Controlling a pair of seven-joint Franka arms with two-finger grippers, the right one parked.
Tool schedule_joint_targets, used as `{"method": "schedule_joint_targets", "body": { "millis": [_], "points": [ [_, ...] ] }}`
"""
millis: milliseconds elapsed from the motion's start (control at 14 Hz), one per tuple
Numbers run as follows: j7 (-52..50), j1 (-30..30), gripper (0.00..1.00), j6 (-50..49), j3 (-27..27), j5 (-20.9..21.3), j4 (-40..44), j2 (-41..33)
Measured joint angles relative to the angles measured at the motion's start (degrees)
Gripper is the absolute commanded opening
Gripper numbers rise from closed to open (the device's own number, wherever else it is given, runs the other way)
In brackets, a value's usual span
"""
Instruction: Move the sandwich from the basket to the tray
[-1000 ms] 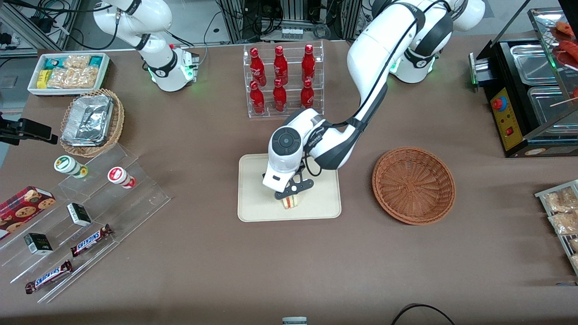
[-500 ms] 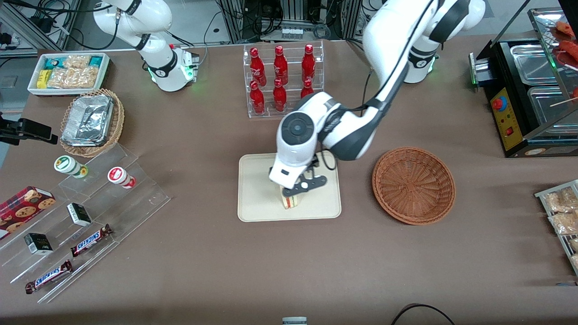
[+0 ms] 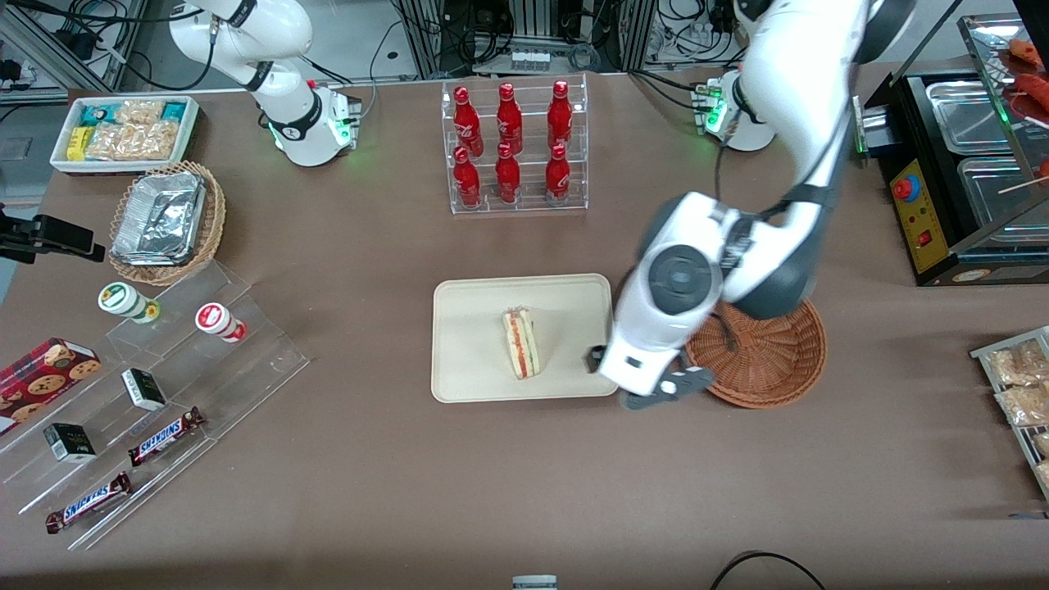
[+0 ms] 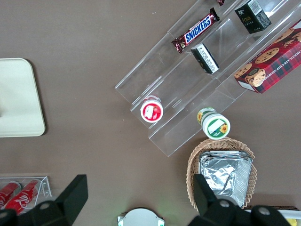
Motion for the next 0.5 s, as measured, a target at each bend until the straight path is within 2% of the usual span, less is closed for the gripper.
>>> {"method": "schedule_joint_targets", "body": {
  "millis": [500],
  "points": [
    [21.1,11.8,1.00,-0.8,0.1,0.0,-14.7,-14.2]
  ]
}}
